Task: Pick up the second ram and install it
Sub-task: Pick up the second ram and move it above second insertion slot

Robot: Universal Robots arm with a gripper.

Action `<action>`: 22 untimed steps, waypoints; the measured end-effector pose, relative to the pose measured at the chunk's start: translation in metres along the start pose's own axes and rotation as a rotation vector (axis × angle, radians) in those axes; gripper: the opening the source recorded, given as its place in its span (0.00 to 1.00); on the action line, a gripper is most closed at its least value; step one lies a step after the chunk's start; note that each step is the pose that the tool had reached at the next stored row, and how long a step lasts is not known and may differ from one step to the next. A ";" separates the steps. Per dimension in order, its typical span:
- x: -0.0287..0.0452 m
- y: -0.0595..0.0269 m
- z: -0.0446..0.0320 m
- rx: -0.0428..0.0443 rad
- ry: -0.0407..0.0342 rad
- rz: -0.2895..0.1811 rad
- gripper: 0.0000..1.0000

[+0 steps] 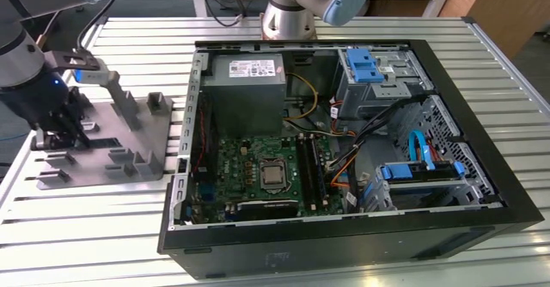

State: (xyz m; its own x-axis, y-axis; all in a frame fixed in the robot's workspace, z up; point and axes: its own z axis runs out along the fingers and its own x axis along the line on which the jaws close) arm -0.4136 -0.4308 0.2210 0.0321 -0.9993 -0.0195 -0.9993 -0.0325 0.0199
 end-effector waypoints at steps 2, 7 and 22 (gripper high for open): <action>-0.0001 0.0001 -0.0026 0.0000 -0.0004 0.000 0.14; -0.0002 0.0002 -0.0085 0.0000 -0.0015 0.000 0.14; -0.0005 0.0005 -0.0247 0.0001 -0.0059 0.000 0.14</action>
State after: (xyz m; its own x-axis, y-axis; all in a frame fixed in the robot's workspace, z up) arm -0.4136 -0.4308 0.2457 0.0321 -0.9992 -0.0254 -0.9993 -0.0327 0.0198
